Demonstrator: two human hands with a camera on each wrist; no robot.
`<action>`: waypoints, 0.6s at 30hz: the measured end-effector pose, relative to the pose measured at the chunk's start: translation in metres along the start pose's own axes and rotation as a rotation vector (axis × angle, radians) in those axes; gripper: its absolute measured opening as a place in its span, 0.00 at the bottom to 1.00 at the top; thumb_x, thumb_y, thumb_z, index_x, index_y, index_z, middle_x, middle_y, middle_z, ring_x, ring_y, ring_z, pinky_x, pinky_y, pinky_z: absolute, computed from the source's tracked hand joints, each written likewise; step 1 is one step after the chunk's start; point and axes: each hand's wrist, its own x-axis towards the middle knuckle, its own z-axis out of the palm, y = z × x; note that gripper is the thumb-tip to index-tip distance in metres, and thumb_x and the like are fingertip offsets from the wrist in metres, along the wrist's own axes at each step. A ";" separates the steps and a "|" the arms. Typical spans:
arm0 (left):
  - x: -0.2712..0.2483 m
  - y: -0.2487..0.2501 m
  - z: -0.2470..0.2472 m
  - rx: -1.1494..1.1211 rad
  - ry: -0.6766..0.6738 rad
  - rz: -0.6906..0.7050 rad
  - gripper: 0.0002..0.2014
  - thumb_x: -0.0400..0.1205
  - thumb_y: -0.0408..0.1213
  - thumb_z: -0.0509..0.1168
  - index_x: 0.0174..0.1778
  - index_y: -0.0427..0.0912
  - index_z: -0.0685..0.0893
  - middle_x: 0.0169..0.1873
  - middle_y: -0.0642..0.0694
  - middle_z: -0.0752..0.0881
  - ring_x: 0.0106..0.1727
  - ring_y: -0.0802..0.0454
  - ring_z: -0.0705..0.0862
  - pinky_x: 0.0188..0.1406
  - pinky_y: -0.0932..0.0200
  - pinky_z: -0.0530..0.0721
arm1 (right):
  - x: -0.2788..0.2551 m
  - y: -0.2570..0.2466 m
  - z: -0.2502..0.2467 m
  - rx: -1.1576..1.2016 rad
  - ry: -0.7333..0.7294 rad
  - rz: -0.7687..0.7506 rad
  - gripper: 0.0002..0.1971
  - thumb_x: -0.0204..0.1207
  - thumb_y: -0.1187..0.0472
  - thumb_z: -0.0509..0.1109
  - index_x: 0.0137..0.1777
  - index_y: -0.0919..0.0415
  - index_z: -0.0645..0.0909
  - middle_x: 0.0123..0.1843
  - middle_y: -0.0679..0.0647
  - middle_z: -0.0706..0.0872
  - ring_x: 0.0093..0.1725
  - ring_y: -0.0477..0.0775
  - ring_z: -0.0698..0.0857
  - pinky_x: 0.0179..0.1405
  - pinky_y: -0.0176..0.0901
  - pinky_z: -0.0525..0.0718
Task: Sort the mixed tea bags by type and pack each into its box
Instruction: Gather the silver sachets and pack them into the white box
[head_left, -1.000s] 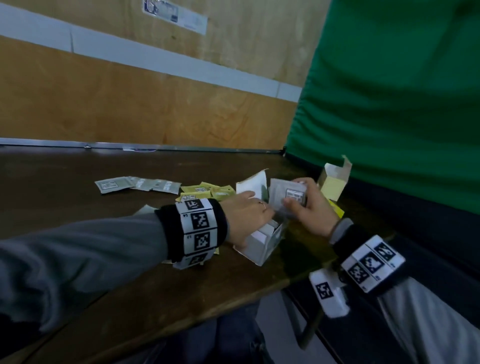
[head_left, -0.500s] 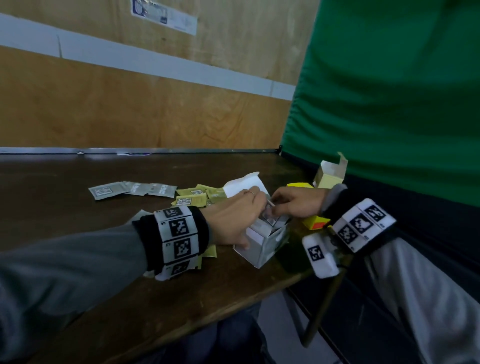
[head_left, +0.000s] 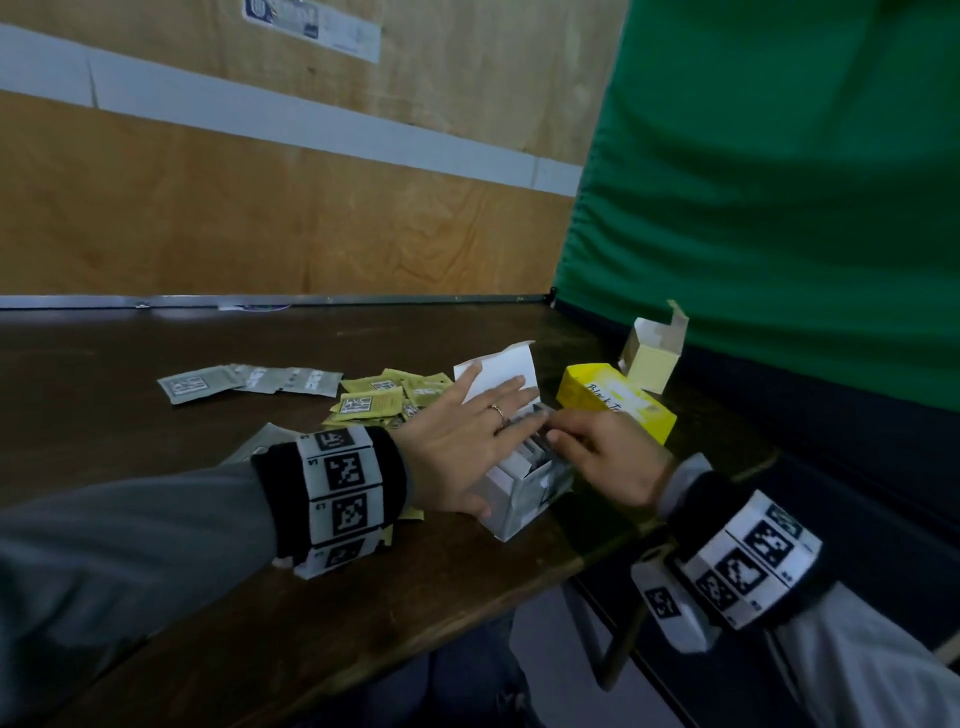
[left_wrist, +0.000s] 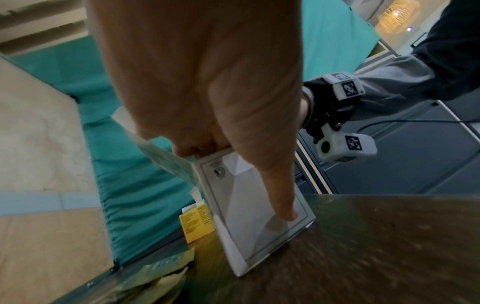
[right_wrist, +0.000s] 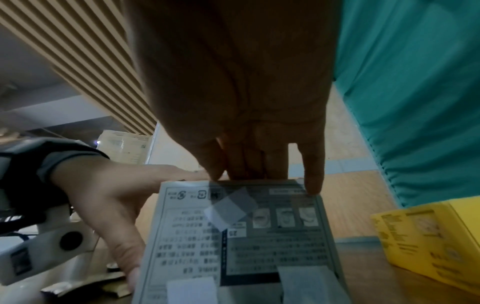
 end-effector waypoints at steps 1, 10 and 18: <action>0.000 0.000 0.000 -0.008 -0.018 0.007 0.53 0.77 0.64 0.62 0.83 0.42 0.35 0.84 0.40 0.38 0.84 0.45 0.35 0.76 0.38 0.29 | -0.002 -0.001 0.003 -0.009 -0.018 -0.025 0.16 0.85 0.58 0.57 0.69 0.56 0.79 0.65 0.53 0.84 0.62 0.54 0.82 0.61 0.42 0.76; 0.005 0.000 -0.004 -0.143 -0.087 0.065 0.50 0.76 0.67 0.60 0.84 0.41 0.48 0.84 0.43 0.50 0.85 0.49 0.45 0.75 0.34 0.29 | -0.006 0.015 0.009 0.196 0.007 -0.086 0.14 0.78 0.56 0.68 0.63 0.55 0.84 0.72 0.46 0.78 0.66 0.31 0.71 0.54 0.08 0.64; -0.031 -0.031 -0.025 -0.400 0.134 0.051 0.33 0.79 0.56 0.65 0.79 0.55 0.65 0.81 0.52 0.63 0.83 0.55 0.55 0.82 0.37 0.45 | -0.013 -0.011 0.002 0.054 0.355 -0.161 0.09 0.74 0.58 0.73 0.53 0.51 0.82 0.53 0.45 0.82 0.50 0.42 0.80 0.48 0.29 0.75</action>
